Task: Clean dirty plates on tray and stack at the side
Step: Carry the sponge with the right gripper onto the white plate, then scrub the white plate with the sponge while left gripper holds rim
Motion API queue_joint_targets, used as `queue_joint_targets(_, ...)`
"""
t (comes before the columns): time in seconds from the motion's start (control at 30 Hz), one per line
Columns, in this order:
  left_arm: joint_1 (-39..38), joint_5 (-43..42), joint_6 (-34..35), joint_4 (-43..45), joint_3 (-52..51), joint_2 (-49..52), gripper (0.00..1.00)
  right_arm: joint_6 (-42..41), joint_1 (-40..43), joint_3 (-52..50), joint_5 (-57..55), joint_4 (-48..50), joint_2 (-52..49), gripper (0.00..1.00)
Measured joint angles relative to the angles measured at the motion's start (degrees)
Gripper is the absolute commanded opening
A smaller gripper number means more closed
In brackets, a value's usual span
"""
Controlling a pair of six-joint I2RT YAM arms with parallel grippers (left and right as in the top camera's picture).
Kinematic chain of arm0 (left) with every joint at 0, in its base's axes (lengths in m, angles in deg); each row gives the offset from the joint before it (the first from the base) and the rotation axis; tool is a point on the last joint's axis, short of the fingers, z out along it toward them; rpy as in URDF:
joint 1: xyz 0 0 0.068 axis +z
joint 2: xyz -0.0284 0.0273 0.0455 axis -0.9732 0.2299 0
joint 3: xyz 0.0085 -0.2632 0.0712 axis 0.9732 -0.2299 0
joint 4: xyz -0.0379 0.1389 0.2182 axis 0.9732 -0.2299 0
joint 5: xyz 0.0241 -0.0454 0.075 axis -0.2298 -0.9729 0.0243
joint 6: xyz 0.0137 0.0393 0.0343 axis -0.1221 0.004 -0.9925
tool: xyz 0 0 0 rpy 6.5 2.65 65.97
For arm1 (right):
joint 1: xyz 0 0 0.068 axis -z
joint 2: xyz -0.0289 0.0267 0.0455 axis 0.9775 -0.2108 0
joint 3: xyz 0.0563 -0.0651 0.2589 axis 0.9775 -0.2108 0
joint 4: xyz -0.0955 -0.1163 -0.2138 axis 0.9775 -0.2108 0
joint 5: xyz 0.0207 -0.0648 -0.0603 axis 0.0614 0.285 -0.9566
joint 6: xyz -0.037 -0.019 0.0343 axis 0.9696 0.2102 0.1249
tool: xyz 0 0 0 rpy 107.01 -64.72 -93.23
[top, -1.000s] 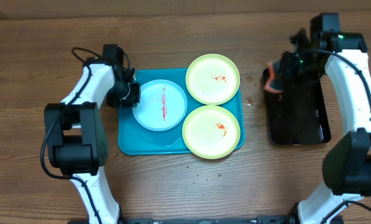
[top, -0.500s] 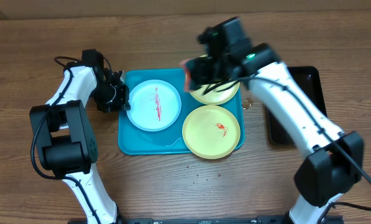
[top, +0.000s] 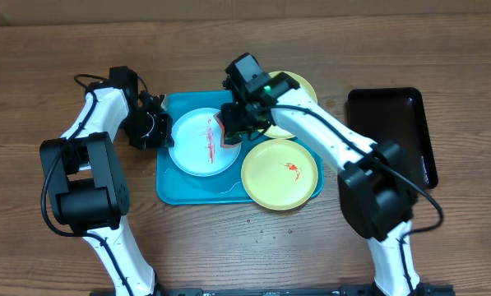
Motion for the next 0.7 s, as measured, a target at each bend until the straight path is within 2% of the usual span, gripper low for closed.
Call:
queue_joint_targets(0.27,0.0,-1.2,0.0,-0.2,-0.2,0.1,0.04,0.5,-1.8,12.4,-3.5,-7.0,-9.4,0.04)
queue_joint_targets(0.47,-0.7,-1.4,0.0,-0.2,-0.2,0.1,0.04,0.6,-3.1,13.7,-5.5,-7.4,-13.7,0.04)
queue_joint_targets(0.7,-1.8,-1.2,-0.2,0.3,-0.2,0.1,0.05,0.5,-3.4,14.1,-6.2,-7.5,-14.3,0.04)
